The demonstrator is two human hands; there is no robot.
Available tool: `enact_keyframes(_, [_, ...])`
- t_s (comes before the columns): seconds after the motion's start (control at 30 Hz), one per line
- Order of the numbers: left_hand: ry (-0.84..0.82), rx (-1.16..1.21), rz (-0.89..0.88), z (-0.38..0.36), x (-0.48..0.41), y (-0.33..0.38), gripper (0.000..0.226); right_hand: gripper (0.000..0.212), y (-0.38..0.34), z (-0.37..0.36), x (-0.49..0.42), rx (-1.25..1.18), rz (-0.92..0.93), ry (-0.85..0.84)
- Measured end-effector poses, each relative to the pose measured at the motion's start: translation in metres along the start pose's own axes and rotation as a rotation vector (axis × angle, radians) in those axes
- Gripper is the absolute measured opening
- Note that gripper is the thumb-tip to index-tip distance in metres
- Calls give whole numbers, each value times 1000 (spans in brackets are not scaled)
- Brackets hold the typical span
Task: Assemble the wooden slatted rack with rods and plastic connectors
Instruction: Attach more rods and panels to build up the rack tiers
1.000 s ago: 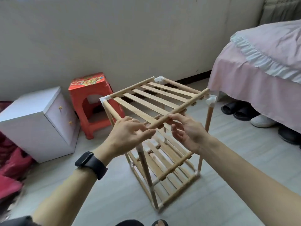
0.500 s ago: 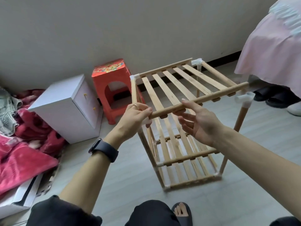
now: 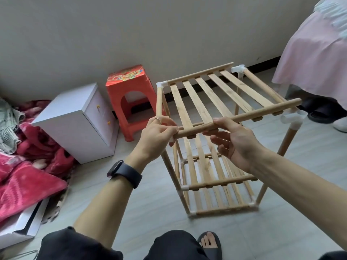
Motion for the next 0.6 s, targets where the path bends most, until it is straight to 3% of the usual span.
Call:
enact_keyframes(0.1, [40,-69,-45,-1,0,3,43,22,0,2,2,7,-8,15])
enact_keyframes(0.23, [108,-388,-305,1,13,9,43,25,-4,6,5,81,-4,-20])
enact_keyframes(0.33, [76,-496,-465,1,24,4,36,24,-4,9,7,106,-6,-49])
enact_keyframes(0.6, [-57,-603,-414,2,24,6,35,23,-5,3,7,69,-18,-62])
Point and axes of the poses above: each hand's wrist, its own x-axis away from the middle knuckle, its own z-axis out of the back of the hand, y = z × x, the point moved 6 cm from there along -x, towards the middle knuckle, and after that the axes turned 2 degrees about -y, right-handed, at the moved point
